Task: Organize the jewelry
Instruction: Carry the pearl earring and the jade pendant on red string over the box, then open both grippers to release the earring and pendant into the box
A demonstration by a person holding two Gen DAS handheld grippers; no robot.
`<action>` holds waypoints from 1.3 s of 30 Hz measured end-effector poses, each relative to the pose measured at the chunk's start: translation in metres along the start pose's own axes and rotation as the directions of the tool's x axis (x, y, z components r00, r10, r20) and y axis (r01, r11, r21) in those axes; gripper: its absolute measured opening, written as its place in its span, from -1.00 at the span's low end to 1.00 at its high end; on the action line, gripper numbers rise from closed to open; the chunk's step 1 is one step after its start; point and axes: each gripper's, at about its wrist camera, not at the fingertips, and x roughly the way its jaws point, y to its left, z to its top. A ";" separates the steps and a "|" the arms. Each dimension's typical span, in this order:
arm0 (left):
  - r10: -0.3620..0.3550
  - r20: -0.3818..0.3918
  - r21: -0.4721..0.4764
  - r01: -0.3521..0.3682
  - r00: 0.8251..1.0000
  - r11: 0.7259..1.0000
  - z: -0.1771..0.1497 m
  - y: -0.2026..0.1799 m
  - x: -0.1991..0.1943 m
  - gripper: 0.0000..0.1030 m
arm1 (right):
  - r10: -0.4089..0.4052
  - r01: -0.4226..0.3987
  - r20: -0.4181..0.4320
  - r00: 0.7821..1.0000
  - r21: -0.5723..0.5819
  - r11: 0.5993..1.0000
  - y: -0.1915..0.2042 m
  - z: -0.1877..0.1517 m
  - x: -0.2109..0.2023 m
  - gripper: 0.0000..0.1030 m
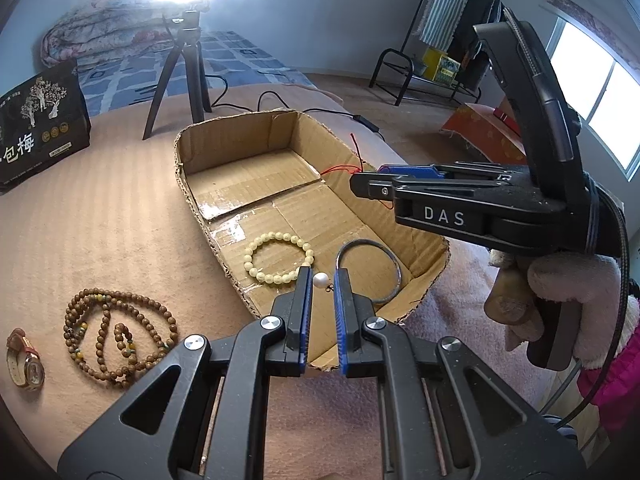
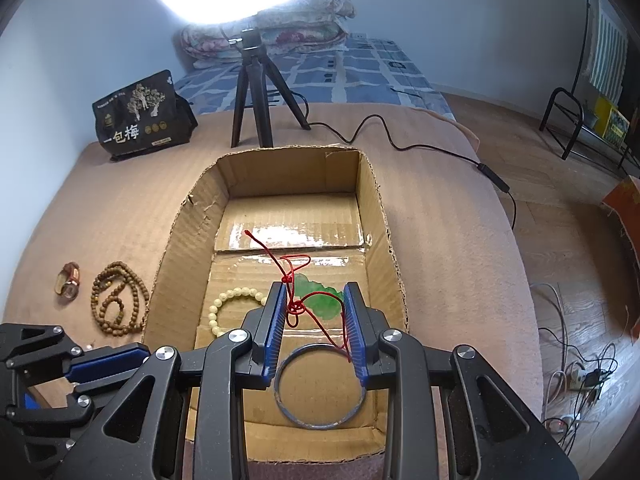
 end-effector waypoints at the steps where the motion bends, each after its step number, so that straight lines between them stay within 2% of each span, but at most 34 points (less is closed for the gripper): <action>1: -0.002 0.000 -0.005 0.002 1.000 1.000 0.000 0.001 0.000 -0.83 | -0.001 0.001 0.001 1.000 -0.001 1.000 0.001 0.000 0.000 -0.47; 4: 0.005 -0.010 -0.014 -0.006 1.000 1.000 0.001 0.003 0.003 -0.83 | -0.021 0.021 -0.003 1.000 -0.004 1.000 0.001 0.000 0.000 -0.44; 5: 0.012 -0.015 -0.017 -0.012 1.000 1.000 0.001 0.004 0.004 -0.83 | -0.028 0.028 -0.002 1.000 -0.003 1.000 0.001 0.000 0.000 -0.31; 6: 0.012 -0.018 -0.019 -0.013 1.000 1.000 0.001 0.005 0.005 -0.82 | -0.034 0.034 0.002 0.999 -0.001 0.999 0.001 0.001 -0.001 -0.09; 7: 0.013 -0.020 -0.020 -0.013 1.000 1.000 0.001 0.006 0.005 -0.81 | -0.039 0.039 0.012 0.999 0.000 0.999 0.001 0.001 -0.003 0.00; 8: 0.016 -0.022 -0.021 -0.016 1.000 1.000 0.001 0.006 0.005 -0.62 | -0.042 0.042 0.018 0.999 0.000 0.999 0.001 0.000 -0.004 0.07; 9: 0.020 -0.020 -0.022 -0.020 1.000 1.000 0.000 0.007 0.004 -0.33 | -0.043 0.043 0.021 0.999 -0.001 0.999 0.002 0.001 -0.004 0.07; 11: 0.020 -0.011 -0.030 -0.020 1.000 0.999 0.000 0.008 0.003 -0.19 | -0.050 0.050 0.018 0.999 -0.002 0.999 0.002 0.001 -0.005 0.08; 15: 0.020 -0.013 -0.030 -0.020 1.000 0.999 -0.002 0.008 0.001 -0.19 | -0.078 0.078 0.021 0.997 0.001 0.997 0.002 0.000 -0.007 0.30; 28: 0.036 -0.003 -0.039 -0.036 0.999 0.999 -0.009 0.012 -0.017 -0.19 | -0.104 0.104 0.032 0.994 0.006 0.995 0.011 -0.002 -0.022 0.38; 39: 0.077 0.029 -0.065 -0.075 0.997 0.995 -0.020 0.037 -0.054 -0.19 | -0.097 0.096 0.063 0.993 0.014 0.995 0.030 -0.005 -0.050 0.39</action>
